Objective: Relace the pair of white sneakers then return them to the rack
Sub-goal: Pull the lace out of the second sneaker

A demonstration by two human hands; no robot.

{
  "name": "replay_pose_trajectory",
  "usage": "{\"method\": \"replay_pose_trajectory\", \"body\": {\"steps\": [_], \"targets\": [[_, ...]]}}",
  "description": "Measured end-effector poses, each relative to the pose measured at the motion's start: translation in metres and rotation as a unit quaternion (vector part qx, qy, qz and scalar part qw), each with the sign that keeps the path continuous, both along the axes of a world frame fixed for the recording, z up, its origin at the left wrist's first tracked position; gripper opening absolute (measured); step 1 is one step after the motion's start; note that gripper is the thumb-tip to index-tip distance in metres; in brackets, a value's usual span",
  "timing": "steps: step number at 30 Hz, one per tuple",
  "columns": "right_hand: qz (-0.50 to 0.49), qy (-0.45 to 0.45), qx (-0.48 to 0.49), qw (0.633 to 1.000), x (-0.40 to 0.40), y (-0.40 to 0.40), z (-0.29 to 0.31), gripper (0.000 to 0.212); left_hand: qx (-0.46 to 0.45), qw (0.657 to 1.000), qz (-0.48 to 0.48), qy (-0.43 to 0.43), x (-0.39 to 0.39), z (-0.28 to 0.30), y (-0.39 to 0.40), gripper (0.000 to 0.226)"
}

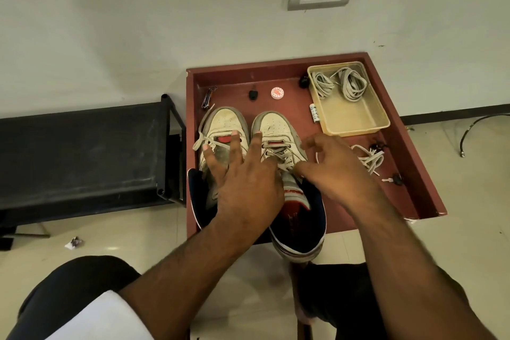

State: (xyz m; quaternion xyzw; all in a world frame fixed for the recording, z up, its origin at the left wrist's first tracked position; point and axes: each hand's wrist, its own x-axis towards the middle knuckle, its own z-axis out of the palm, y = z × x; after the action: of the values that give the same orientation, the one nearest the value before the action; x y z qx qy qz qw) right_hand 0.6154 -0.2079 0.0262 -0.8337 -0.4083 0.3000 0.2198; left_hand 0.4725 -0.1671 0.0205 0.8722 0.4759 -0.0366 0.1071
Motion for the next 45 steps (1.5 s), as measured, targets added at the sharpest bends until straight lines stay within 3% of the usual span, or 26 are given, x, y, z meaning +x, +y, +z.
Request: {"method": "replay_pose_trajectory", "body": {"steps": [3, 6, 9, 13, 17, 23, 27, 31, 36, 41, 45], "targets": [[0.057, -0.026, -0.046, 0.997, -0.014, 0.003, -0.007, 0.032, 0.013, 1.000, -0.009, 0.017, -0.001, -0.004, 0.002, 0.041], [0.038, -0.053, -0.035, 0.997, -0.007, 0.004, -0.015, 0.016, 0.024, 0.999, -0.027, 0.033, -0.001, -0.004, 0.002, 0.048], [-0.004, -0.007, -0.013, 1.000, 0.012, 0.001, -0.021, 0.005, 0.014, 0.999, -0.016, 0.034, -0.006, -0.001, 0.004, 0.051], [0.003, 0.028, -0.008, 1.000, 0.014, 0.002, -0.028, 0.010, 0.031, 0.998, -0.040, 0.049, -0.003, -0.001, 0.003, 0.059], [0.009, 0.029, 0.002, 1.000, 0.011, 0.004, -0.029, 0.014, 0.007, 0.995, -0.080, 0.051, 0.002, 0.002, 0.004, 0.042], [0.045, 0.018, 0.011, 0.999, 0.009, 0.004, -0.023, 0.008, -0.078, 0.994, -0.014, -0.081, -0.004, 0.000, 0.012, 0.013], [0.071, 0.007, 0.012, 0.997, 0.008, 0.003, -0.023, 0.007, -0.068, 0.996, -0.001, -0.054, -0.003, -0.001, 0.016, 0.028], [0.099, -0.017, 0.016, 0.995, 0.008, 0.003, -0.022, 0.007, -0.038, 0.998, -0.039, -0.024, 0.000, 0.000, 0.013, 0.019], [0.088, -0.017, 0.004, 0.996, 0.011, 0.002, -0.019, 0.008, -0.051, 0.991, 0.043, -0.112, -0.004, 0.014, 0.025, 0.013], [0.027, 0.004, 0.024, 0.999, 0.007, 0.003, -0.014, 0.021, -0.062, 0.998, -0.011, -0.018, 0.010, 0.015, 0.019, 0.030], [0.000, 0.029, 0.026, 0.999, 0.007, 0.003, -0.013, 0.021, -0.016, 0.998, -0.033, 0.053, 0.028, 0.009, 0.016, 0.033]]}}
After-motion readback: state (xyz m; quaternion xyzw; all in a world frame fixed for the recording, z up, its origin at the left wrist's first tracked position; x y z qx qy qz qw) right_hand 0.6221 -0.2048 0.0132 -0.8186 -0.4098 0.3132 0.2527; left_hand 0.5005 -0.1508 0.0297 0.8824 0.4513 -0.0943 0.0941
